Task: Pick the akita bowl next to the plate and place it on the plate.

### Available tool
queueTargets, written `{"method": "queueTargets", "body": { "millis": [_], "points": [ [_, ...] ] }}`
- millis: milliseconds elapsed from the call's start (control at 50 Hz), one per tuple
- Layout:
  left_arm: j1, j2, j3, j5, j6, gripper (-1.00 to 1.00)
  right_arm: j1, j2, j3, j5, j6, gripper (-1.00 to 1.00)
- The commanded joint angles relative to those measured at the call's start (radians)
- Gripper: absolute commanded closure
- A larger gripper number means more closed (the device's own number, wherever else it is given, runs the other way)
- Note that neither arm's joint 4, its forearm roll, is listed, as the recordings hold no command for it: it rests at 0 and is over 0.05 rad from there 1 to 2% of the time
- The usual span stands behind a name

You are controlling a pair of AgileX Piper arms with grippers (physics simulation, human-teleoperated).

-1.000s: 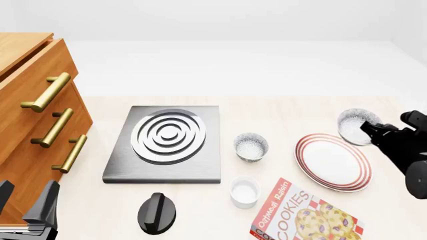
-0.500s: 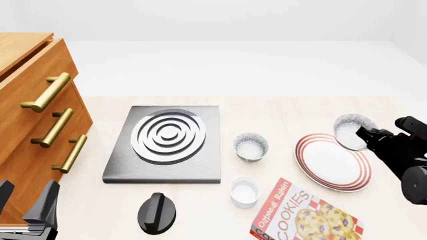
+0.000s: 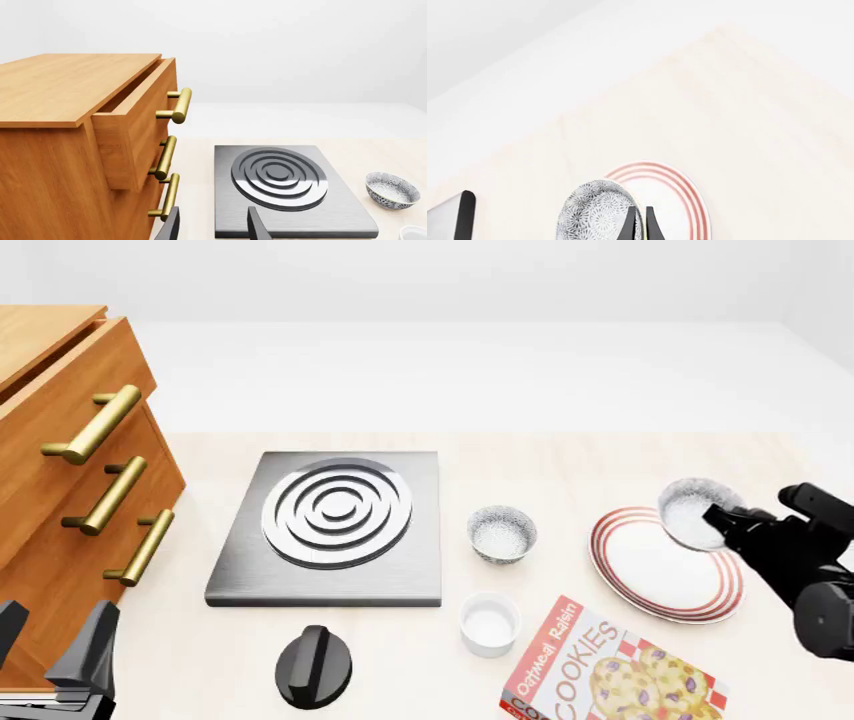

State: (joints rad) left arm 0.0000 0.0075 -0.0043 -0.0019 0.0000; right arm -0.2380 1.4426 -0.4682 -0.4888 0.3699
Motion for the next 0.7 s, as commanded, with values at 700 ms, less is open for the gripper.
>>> {"method": "queueTargets", "body": {
  "millis": [700],
  "points": [
    [0.000,0.000,0.000,0.000,0.000,-1.00,0.014,0.096,0.021,-0.076,-0.010,1.00]
  ]
}}
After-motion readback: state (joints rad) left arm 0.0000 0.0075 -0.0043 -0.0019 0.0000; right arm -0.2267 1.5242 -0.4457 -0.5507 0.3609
